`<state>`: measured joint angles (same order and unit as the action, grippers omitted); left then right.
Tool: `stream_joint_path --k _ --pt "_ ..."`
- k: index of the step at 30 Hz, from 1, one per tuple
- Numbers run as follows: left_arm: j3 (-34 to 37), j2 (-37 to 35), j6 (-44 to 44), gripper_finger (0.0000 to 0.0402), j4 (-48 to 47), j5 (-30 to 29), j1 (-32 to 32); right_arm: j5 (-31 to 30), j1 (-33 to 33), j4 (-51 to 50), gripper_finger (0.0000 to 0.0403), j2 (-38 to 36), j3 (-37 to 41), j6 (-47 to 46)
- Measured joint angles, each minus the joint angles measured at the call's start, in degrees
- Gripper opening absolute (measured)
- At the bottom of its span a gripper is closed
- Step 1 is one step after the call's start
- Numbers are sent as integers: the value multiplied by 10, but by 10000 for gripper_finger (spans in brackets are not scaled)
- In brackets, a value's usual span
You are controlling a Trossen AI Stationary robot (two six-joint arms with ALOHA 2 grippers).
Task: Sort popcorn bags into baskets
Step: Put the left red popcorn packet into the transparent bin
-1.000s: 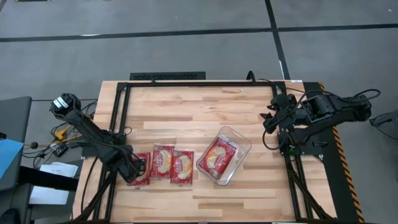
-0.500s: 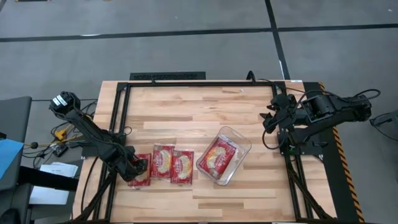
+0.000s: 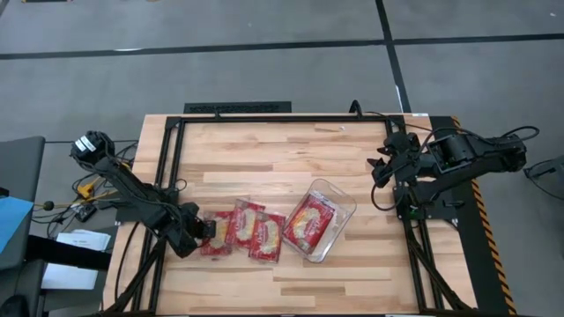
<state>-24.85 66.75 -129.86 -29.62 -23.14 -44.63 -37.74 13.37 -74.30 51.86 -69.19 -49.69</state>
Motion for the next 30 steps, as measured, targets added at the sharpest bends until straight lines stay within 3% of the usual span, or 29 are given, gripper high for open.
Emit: stream_joint_path --k 11,20,24,30 --pt "-41 -11 31 3 12 -27 41 -13 0 0 255 0 0 18" --pt "-168 -24 114 1 -181 -24 103 -14 0 0 255 0 0 37" --pt "-215 -24 211 1 -208 -21 147 -22 0 0 255 0 0 51" --pt "-279 -23 428 1 -204 19 233 -28 0 0 255 0 0 62"
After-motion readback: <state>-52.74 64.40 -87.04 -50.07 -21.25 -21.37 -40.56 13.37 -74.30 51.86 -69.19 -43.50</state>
